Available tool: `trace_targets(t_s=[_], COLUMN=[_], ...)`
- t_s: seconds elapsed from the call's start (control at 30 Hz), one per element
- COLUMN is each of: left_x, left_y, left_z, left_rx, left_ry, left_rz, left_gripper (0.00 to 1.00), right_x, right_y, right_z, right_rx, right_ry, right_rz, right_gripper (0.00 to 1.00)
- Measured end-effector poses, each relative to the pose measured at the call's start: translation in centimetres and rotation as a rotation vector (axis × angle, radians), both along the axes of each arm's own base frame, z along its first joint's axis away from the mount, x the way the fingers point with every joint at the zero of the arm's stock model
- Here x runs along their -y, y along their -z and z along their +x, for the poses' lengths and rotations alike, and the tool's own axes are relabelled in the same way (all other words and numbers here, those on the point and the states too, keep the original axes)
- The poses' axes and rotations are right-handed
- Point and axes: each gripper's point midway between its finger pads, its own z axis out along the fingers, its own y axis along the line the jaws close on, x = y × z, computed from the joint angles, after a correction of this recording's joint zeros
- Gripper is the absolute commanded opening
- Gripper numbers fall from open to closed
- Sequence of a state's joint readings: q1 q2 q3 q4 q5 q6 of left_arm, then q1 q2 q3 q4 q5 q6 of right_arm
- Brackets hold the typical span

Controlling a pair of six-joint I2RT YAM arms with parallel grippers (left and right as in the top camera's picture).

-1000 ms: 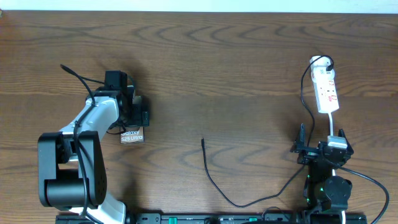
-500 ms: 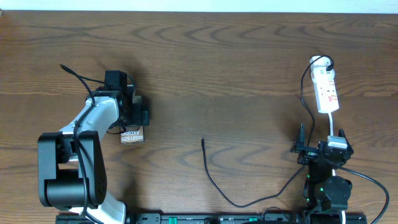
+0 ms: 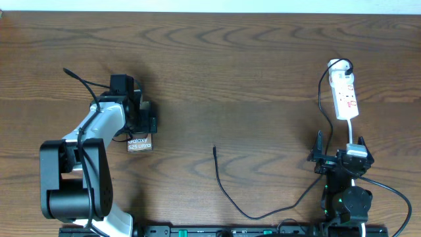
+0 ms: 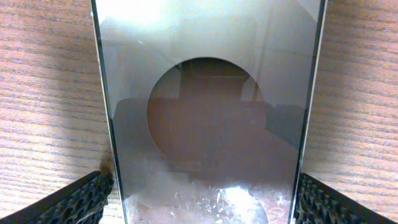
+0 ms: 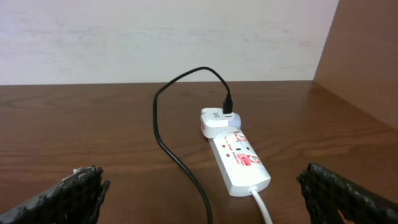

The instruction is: Plug charger to phone and switch on socket

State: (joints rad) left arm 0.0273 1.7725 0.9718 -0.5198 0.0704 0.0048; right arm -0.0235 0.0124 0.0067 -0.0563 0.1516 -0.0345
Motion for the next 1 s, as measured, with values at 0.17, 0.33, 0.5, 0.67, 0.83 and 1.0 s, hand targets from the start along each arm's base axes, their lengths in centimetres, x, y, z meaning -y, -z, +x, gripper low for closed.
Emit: trace_targets(t_s=[0.17, 0.33, 0.5, 0.67, 0.83, 1.0], left_x=[0.01, 0.08, 0.09, 0.09, 0.09, 0.09], left_y=[-0.03, -0.05, -0.04, -0.05, -0.05, -0.05], left_z=[-0.05, -0.23, -0.31, -0.34, -0.33, -0.33], left_rx=[-0.003, -0.012, -0.015, -0.016, -0.016, -0.016], left_ry=[-0.002, -0.001, -0.001, -0.001, -0.001, -0.001], left_rz=[-0.006, -0.01, -0.011, -0.011, -0.011, -0.011], left_gripper=[0.93, 0.93, 0.93, 0.93, 0.93, 0.93], right_x=[-0.01, -0.01, -0.01, -0.01, -0.01, -0.01], right_y=[0.0, 0.0, 0.0, 0.0, 0.0, 0.0], right_z=[0.0, 0.0, 0.0, 0.0, 0.0, 0.0], right_rx=[0.0, 0.0, 0.0, 0.0, 0.0, 0.0], right_ry=[0.0, 0.0, 0.0, 0.0, 0.0, 0.0], right_rz=[0.0, 0.0, 0.0, 0.0, 0.0, 0.0], right_gripper=[0.99, 0.99, 0.99, 0.99, 0.99, 0.99])
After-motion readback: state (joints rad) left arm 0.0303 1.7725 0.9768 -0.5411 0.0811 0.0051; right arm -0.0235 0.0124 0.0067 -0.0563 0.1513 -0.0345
